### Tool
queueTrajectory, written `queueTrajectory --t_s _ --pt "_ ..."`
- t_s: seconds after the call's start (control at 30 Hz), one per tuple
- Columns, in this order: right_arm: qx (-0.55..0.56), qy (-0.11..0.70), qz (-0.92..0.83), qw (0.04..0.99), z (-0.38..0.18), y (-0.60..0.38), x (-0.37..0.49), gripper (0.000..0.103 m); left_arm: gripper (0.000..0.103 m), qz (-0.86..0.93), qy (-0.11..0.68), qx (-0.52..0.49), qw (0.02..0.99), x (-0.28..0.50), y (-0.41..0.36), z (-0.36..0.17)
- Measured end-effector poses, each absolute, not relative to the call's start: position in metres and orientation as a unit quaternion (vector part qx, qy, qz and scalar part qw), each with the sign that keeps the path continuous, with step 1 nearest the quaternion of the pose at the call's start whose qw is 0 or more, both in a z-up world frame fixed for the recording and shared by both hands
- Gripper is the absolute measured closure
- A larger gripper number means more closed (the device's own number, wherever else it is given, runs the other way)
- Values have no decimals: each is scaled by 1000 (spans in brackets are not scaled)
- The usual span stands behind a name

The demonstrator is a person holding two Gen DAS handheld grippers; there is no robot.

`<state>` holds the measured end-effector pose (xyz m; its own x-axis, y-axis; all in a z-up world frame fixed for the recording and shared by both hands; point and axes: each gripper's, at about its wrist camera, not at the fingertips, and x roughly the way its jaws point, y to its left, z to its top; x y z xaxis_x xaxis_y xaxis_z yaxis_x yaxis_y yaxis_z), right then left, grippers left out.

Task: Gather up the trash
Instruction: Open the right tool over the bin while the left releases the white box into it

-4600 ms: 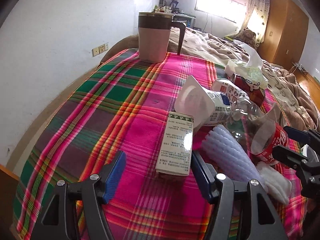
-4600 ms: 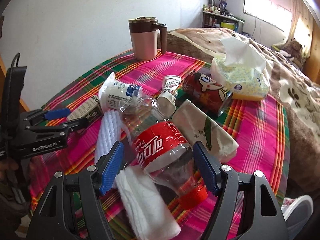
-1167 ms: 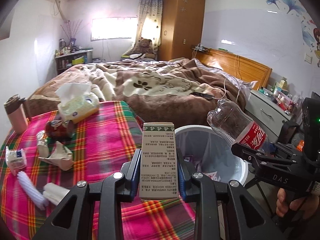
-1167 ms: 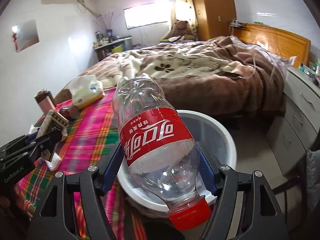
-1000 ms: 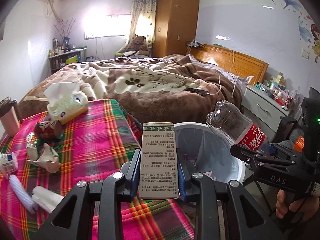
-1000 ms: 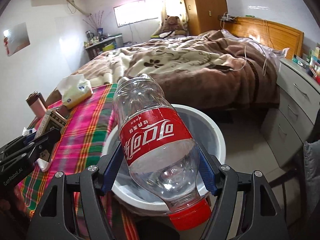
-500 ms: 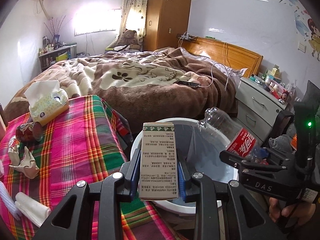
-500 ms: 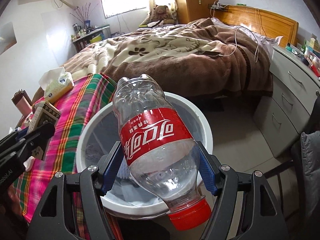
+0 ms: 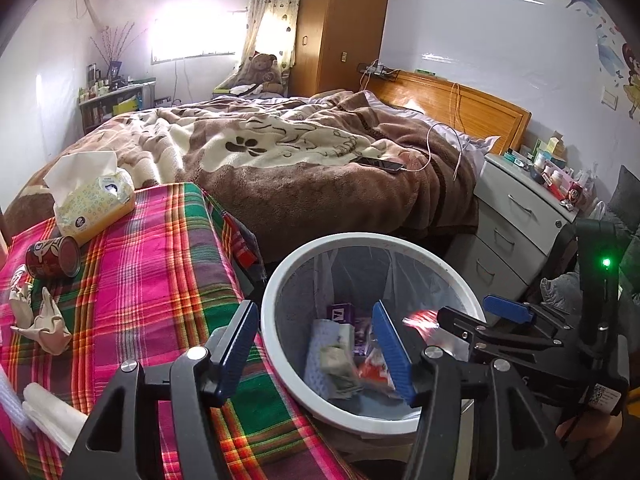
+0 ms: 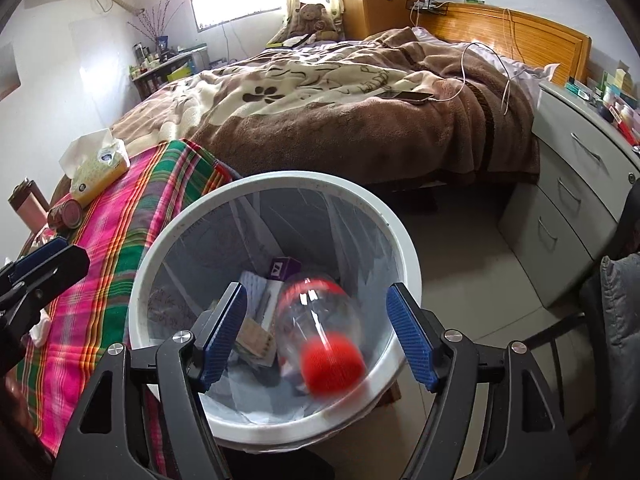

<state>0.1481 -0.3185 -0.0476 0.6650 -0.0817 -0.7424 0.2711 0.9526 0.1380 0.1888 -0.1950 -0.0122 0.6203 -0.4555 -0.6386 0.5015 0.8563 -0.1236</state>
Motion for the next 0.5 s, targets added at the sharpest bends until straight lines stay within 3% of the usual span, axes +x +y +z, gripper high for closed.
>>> queueTrajectory --t_s 0.5 --pt "107 370 -78 920 -29 -292 146 29 44 -237 325 25 915 174 -156 3"
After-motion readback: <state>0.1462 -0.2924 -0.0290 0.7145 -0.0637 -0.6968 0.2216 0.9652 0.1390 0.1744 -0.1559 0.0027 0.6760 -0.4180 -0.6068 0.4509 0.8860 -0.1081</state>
